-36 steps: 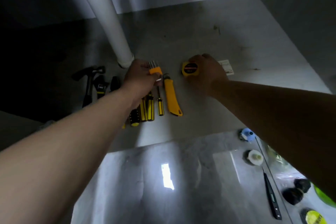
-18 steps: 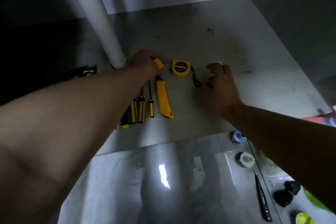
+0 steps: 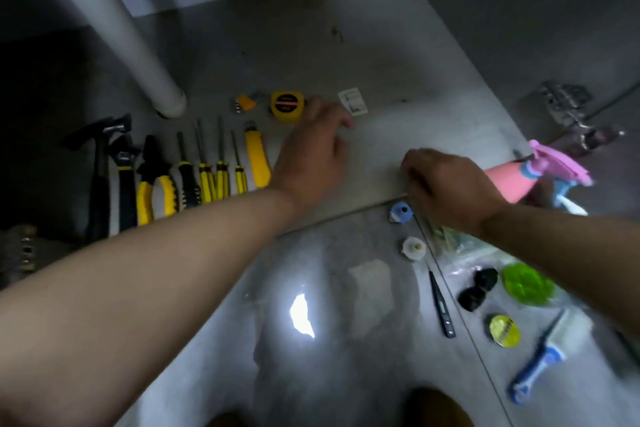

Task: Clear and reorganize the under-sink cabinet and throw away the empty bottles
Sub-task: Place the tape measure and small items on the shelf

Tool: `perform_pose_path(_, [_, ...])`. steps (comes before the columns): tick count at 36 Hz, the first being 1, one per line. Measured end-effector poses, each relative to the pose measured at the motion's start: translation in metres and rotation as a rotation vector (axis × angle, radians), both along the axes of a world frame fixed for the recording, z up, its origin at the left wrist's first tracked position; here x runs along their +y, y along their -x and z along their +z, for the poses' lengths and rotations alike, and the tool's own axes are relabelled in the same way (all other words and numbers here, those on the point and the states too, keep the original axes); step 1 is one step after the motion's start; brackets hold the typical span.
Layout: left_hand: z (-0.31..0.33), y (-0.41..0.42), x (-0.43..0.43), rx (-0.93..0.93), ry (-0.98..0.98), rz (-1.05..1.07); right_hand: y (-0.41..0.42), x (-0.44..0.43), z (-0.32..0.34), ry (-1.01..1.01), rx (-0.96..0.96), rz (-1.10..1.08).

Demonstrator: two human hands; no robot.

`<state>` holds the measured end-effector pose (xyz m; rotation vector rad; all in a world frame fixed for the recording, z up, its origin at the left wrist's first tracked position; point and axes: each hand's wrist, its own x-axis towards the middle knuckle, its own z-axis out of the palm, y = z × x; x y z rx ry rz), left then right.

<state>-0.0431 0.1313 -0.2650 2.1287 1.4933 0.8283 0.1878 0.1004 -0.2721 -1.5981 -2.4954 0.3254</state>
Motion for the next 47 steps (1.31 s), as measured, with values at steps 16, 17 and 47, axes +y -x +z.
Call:
perform_pose_path(16, [-0.088, -0.058, -0.084, 0.269, 0.440, -0.312, -0.013, -0.079, -0.099, 0.306, -0.292, -0.043])
perform_pose_path(17, [-0.092, -0.059, -0.083, 0.311, 0.443, -0.327, -0.012, -0.079, -0.100, 0.294, -0.278, -0.045])
perform_pose_path(47, [-0.082, -0.030, -0.096, 0.475, 0.361, -0.501, -0.022, -0.106, -0.062, 0.407, 0.440, -0.282])
